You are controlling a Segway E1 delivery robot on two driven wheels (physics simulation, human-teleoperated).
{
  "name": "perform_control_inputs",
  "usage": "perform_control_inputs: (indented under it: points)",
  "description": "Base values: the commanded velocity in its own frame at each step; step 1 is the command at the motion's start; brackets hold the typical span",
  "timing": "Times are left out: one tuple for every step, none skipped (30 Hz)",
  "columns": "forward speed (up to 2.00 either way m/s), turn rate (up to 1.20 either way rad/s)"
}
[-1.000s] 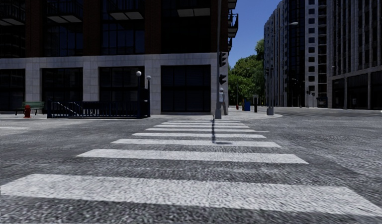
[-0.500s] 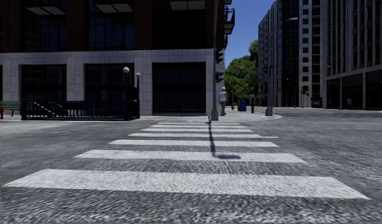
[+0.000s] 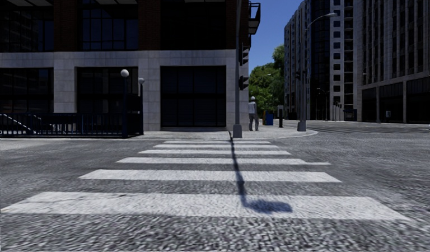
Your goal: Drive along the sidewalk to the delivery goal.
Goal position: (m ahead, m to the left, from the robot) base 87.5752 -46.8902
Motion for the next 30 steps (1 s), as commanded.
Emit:
perform_control_inputs:
  points:
    - [2.00, -0.21]
    - [2.00, -0.21]
    - [2.00, -0.21]
    - [2.00, -0.21]
    - [2.00, -0.21]
    - [2.00, -0.21]
    - [2.00, -0.21]
    - [2.00, -0.21]
    - [2.00, -0.21]
    - [2.00, -0.21]
    - [2.00, -0.21]
    - [2.00, -0.21]
    - [2.00, -0.21]
    - [2.00, -0.21]
    - [2.00, -0.21]
    - [2.00, -0.21]
    - [2.00, -0.21]
    - [2.00, -0.21]
    - [2.00, -0.21]
    - [2.00, -0.21]
    - [2.00, -0.21]
    - [2.00, -0.21]
    - [2.00, -0.21]
    - [2.00, -0.21]
    - [2.00, -0.21]
    - [2.00, -0.21]
    - [2.00, -0.22]
    - [2.00, -0.22]
    - [2.00, -0.25]
    - [2.00, -0.25]
